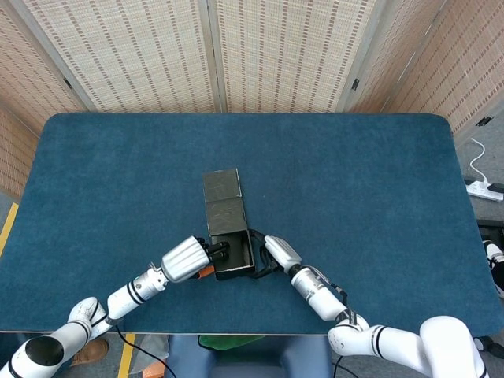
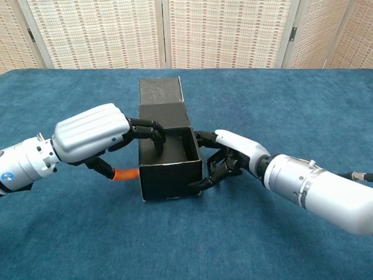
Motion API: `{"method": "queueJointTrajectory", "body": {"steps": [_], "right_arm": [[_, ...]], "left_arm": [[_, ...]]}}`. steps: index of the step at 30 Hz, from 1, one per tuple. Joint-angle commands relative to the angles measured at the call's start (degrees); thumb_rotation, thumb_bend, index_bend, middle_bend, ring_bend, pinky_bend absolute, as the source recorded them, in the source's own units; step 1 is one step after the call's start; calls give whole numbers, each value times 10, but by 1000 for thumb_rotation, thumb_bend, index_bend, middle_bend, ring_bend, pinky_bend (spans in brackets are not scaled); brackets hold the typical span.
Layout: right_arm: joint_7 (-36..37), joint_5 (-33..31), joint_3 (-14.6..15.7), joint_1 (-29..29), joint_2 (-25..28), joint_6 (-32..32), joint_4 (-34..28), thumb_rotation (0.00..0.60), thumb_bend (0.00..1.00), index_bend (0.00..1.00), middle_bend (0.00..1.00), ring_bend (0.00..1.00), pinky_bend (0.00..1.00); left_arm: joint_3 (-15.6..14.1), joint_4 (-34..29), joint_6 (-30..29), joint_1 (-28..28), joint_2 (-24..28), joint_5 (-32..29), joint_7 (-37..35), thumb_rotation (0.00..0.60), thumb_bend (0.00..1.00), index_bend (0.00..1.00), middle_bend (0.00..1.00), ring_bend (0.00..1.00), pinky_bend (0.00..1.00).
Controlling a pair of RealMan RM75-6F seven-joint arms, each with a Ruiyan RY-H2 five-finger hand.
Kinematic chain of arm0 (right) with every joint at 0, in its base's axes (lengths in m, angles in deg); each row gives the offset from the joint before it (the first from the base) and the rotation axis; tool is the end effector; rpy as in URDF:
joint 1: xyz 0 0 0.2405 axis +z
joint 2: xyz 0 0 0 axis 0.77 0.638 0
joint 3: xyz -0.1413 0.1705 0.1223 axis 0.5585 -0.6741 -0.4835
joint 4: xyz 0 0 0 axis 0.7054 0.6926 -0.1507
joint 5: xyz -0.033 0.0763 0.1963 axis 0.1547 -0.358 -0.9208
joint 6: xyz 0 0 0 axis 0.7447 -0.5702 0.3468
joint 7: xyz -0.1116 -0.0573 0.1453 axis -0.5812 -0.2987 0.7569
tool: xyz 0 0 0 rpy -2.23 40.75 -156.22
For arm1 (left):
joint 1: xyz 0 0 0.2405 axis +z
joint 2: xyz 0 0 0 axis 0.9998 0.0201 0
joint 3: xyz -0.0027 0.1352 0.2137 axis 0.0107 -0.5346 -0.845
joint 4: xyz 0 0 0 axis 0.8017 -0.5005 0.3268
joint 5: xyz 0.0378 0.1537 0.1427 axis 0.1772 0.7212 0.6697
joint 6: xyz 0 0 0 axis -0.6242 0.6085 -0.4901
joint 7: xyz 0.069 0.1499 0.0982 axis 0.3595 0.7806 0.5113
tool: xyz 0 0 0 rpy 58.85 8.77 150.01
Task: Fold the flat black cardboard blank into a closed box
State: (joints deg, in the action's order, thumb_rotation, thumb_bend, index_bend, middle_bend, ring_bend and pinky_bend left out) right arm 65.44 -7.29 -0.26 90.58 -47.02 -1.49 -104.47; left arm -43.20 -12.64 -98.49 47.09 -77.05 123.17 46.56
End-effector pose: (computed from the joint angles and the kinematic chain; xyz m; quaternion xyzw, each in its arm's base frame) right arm -0.1229 -0.3475 -0.1526 0.5996 -0.6448 0.4411 0.1736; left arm -0.1412 0.3466 -0.0757 -0.8156 -0.1187 -0.5024 0.2615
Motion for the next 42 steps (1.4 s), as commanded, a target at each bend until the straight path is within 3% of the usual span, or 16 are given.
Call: {"method": "queueJointTrajectory", "body": {"steps": [1, 12, 17, 29, 33, 42], "right_arm": [[0, 3, 4, -2, -3, 5, 4, 600, 249, 308, 439, 717, 1000], [-2, 16, 19, -8, -8, 21, 6, 600, 249, 308, 439, 718, 1000], [-3, 16, 22, -11, -10, 26, 6, 600, 249, 307, 439, 718, 1000], [-5, 12, 22, -17, -17, 35, 6, 600, 249, 308, 439, 717, 1000], [-7, 11, 20, -18, -20, 38, 6, 600, 250, 307, 439, 717, 1000], [-27, -12, -5, -16, -30, 46, 5, 600, 249, 308, 437, 717, 1000]], "left_arm": [[-10, -4, 11, -3, 4, 2, 16, 600, 297, 486, 450, 823, 828], [-23, -49, 59, -12, 20, -8, 85, 600, 297, 523, 472, 820, 820], [-24, -68, 69, -14, 25, -11, 114, 600, 297, 632, 552, 820, 819], [-30, -62, 58, -9, 19, -13, 107, 600, 297, 716, 649, 820, 802], [-28, -62, 43, -6, 20, -15, 97, 600, 297, 662, 622, 820, 801], [-4, -104, 18, -4, 51, -37, 76, 600, 296, 505, 401, 777, 765]]}}
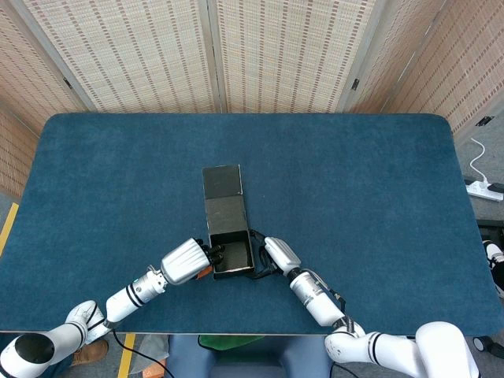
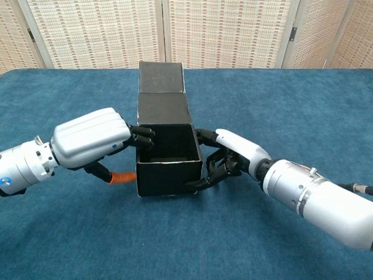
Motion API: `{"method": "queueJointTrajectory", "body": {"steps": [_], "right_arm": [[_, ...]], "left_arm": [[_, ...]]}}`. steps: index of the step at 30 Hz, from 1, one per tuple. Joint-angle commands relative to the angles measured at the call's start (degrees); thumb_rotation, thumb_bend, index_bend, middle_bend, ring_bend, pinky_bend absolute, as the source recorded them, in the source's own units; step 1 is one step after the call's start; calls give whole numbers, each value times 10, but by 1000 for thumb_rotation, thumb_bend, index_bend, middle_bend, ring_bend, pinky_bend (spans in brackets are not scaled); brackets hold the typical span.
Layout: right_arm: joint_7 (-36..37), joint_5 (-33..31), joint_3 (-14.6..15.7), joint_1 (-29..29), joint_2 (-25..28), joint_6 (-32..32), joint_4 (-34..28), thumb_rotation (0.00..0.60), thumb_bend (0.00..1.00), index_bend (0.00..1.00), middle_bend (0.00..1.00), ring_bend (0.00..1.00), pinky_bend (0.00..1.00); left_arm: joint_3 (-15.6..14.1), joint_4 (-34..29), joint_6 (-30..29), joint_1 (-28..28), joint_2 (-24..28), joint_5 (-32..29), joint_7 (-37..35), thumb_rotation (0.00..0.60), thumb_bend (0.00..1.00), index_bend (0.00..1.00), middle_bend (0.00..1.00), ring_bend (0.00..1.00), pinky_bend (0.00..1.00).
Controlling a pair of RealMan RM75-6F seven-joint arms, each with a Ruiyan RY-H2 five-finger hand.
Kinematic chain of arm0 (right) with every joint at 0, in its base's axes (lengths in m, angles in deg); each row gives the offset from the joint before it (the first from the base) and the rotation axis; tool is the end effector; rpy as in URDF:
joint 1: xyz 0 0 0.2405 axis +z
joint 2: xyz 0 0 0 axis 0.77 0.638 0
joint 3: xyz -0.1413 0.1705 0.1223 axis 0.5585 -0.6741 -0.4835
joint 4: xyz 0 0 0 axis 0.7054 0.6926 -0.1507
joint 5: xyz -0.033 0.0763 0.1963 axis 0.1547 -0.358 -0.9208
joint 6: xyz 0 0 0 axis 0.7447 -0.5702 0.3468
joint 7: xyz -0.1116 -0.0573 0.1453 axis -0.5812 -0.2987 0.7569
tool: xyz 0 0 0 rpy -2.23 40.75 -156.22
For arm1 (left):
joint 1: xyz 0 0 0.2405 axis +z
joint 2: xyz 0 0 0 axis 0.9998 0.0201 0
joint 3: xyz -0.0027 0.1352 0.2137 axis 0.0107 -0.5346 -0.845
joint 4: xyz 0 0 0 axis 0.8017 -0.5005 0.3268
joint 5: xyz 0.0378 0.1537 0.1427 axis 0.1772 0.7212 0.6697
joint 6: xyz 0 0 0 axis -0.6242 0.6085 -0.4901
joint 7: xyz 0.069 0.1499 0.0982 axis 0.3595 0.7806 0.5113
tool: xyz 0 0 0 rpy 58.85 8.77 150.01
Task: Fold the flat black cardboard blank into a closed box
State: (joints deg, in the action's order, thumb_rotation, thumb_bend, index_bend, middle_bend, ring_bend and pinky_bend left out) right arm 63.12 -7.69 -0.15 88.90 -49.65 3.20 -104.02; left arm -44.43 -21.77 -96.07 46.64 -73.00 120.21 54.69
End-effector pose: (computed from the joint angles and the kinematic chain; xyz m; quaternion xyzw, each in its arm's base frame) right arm -0.1184 -0.3411 -0.1534 0.5838 -0.6367 0.4686 0.1849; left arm -0.1406 0.3431 -0.0718 -0.8205 -0.1085 -0.4841 0.2841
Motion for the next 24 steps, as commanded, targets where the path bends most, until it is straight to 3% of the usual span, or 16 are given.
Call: {"method": "queueJointTrajectory", "body": {"steps": [1, 5, 12, 15, 19, 24], "right_arm": [[-6, -12, -10, 2, -6, -2, 2, 600, 249, 308, 434, 717, 1000], [-15, -26, -25, 9, -21, -4, 14, 600, 250, 307, 419, 717, 1000], [-47, -57, -56, 28, -65, -10, 65, 600, 249, 286, 349, 717, 1000], [-60, -66, -67, 36, -84, -7, 87, 600, 247, 214, 286, 710, 1000], [-70, -76, -72, 39, -97, -11, 99, 600, 171, 35, 157, 689, 1000], [-81, -84, -71, 31, -93, -11, 81, 600, 77, 0, 22, 637, 1000]], "left_arm": [[11, -21, -9, 1, 16, -10, -7, 600, 296, 493, 389, 771, 761], [19, -49, -18, 4, 36, -17, -10, 600, 297, 439, 365, 768, 762], [31, -119, -34, 21, 85, -38, -41, 600, 297, 432, 358, 769, 782], [38, -135, -36, 28, 101, -47, -42, 600, 297, 432, 357, 769, 788], [44, -162, -24, 38, 116, -69, -78, 600, 296, 428, 355, 768, 794], [48, -207, 10, 44, 143, -95, -127, 600, 295, 369, 334, 768, 796]]}}
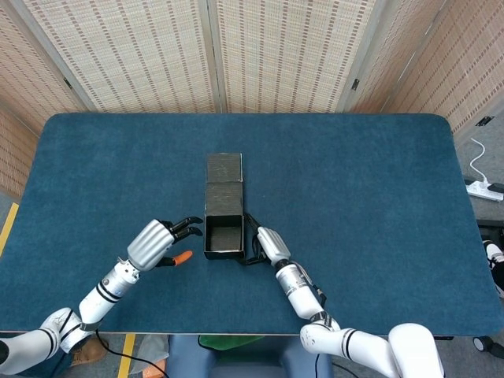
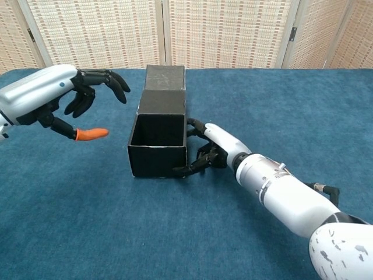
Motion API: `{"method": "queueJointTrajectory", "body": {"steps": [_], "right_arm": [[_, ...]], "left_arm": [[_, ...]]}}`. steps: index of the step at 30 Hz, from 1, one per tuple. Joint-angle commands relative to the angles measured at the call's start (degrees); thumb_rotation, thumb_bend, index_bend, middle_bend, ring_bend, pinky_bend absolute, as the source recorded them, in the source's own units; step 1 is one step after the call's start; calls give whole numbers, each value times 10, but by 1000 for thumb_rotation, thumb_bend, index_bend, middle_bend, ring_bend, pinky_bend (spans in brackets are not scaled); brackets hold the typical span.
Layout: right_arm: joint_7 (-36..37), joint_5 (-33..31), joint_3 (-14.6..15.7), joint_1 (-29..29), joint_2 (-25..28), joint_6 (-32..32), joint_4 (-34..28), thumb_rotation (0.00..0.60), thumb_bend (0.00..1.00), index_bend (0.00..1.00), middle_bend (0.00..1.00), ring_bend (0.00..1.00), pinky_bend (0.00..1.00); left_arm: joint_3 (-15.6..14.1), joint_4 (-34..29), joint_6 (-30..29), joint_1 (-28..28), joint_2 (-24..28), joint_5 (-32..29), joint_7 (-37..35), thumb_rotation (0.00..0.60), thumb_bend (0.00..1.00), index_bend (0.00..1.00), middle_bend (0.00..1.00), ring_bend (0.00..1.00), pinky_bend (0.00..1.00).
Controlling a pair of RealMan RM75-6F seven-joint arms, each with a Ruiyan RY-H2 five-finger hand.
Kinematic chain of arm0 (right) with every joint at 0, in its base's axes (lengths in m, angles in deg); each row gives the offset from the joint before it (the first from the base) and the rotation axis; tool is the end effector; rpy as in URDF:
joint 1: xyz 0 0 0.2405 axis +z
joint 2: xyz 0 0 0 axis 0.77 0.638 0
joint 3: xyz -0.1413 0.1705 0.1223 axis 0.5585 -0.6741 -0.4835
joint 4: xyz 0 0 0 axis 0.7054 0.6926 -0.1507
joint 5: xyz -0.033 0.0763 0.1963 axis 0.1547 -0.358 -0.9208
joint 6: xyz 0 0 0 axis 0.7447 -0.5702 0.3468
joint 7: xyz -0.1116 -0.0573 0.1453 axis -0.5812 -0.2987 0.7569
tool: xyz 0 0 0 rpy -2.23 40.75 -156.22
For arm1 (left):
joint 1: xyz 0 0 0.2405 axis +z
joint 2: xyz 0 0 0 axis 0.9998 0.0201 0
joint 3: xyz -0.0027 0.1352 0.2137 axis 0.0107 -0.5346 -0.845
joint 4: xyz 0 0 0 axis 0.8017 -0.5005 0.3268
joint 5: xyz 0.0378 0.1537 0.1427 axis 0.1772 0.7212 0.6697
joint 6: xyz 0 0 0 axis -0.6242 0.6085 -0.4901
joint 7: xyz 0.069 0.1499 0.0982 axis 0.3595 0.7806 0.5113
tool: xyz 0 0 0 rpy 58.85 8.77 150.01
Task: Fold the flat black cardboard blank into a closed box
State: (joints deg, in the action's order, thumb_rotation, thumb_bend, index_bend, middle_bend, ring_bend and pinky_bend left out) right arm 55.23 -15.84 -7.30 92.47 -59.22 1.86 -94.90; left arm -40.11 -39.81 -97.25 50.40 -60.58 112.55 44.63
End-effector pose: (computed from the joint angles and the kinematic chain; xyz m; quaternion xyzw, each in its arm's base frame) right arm -0.0999 -0.3655 -0.1773 0.5496 -0.6461 0.4743 0.2356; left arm -0.1588 0.3557 0.0011 -0.7307 -0.2669 -0.5531 0.2981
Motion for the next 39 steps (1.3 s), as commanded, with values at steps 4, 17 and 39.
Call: {"method": "queueJointTrajectory", "body": {"steps": [4, 17, 39], "right_arm": [[-14, -3, 12, -19, 15, 8, -37, 600, 38, 0, 2, 619, 1000], [-26, 11, 35, -60, 66, 38, -111, 600, 4, 0, 0, 602, 1000], [-68, 70, 1, -98, 258, 154, -370, 600, 6, 0, 40, 602, 1000]], "left_arm": [[9, -27, 39, 13, 17, -32, -12, 600, 295, 346, 304, 759, 796], [16, -97, 189, 4, 50, -106, -108, 600, 202, 0, 44, 651, 782], [55, -9, 388, -55, -27, -150, -396, 600, 194, 0, 0, 586, 799]]}}
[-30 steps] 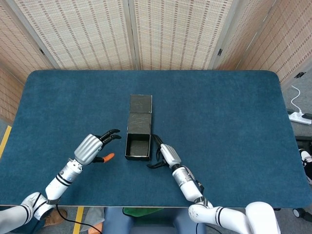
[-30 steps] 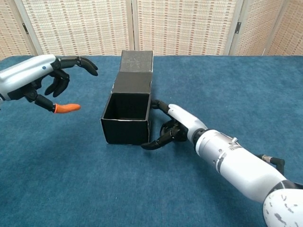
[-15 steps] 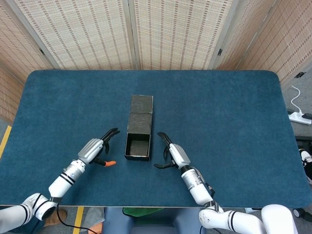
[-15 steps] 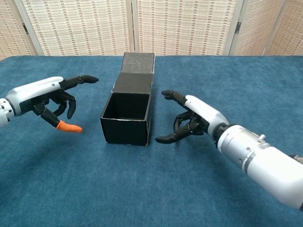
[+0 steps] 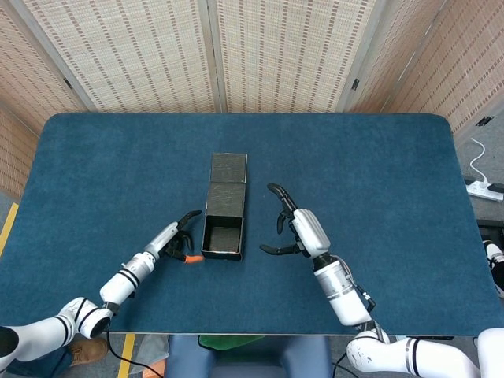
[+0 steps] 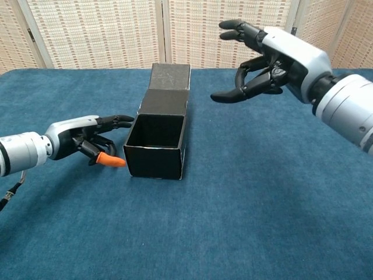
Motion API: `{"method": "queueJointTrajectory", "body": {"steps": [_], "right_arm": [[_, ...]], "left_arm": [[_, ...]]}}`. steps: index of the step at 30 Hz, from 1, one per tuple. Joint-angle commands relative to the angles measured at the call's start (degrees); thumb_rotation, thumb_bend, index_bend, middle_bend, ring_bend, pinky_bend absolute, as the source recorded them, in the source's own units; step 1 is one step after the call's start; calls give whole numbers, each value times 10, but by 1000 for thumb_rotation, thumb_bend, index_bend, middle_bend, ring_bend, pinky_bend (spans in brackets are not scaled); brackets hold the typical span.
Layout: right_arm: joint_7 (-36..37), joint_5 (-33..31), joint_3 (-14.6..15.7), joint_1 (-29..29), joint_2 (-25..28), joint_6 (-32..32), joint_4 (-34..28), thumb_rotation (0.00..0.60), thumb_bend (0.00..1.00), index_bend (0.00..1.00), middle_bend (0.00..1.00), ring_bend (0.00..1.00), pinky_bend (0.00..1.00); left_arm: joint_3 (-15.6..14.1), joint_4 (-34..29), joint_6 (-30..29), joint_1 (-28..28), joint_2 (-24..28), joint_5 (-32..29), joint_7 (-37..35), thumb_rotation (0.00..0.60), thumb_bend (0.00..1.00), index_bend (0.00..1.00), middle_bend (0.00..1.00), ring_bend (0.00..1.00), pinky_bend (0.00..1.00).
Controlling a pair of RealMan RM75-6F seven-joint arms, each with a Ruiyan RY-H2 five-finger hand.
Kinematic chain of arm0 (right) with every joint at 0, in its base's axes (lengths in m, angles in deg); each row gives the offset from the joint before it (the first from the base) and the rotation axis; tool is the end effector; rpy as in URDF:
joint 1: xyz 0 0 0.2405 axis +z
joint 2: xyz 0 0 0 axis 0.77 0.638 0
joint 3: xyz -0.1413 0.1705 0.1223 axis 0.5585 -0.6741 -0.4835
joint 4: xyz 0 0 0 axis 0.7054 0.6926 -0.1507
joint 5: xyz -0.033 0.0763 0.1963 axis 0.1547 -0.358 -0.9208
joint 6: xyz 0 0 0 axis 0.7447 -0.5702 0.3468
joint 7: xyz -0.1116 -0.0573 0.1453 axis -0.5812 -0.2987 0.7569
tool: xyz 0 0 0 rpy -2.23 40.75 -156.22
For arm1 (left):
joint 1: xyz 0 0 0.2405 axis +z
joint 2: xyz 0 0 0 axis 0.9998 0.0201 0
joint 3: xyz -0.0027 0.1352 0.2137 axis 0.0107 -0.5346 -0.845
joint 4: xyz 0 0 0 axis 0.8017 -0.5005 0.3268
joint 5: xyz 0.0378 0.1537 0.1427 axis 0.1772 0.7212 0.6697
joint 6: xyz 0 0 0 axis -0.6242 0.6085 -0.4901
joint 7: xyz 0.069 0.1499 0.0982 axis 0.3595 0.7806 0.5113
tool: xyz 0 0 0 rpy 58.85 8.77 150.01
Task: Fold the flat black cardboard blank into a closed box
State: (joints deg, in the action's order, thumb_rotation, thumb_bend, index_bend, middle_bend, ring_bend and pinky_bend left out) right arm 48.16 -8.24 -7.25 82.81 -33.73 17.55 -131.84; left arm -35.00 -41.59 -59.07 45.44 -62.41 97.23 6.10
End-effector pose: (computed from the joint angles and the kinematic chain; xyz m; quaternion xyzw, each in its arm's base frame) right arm -0.0838 -0.3488 -0.0155 0.5328 -0.5489 0.5995 0.2354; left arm -0.2032 0.3954 -0.0814 -0.5440 -0.6980 -0.4281 0.1833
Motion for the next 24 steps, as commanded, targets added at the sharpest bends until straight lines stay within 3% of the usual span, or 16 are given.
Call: {"method": "queueJointTrajectory", "body": {"steps": [1, 18, 21, 24], "right_arm": [[5, -7, 2, -1, 4, -4, 0, 600, 6, 0, 42, 602, 1000], [16, -28, 13, -5, 4, -4, 18, 600, 6, 0, 64, 603, 1000], [20, -39, 13, -7, 3, -5, 23, 600, 6, 0, 71, 606, 1000], [22, -69, 6, -7, 7, -22, 26, 600, 8, 0, 92, 610, 1000]], "left_arm": [[5, 11, 9, -7, -11, 3, -14, 600, 194, 0, 0, 585, 799], [5, 71, 9, -15, -55, 24, -73, 600, 193, 10, 20, 585, 797], [4, 85, 1, -15, -69, 31, -102, 600, 193, 97, 105, 585, 792], [7, 99, -6, -15, -82, 32, -130, 600, 194, 293, 252, 588, 775]]}}
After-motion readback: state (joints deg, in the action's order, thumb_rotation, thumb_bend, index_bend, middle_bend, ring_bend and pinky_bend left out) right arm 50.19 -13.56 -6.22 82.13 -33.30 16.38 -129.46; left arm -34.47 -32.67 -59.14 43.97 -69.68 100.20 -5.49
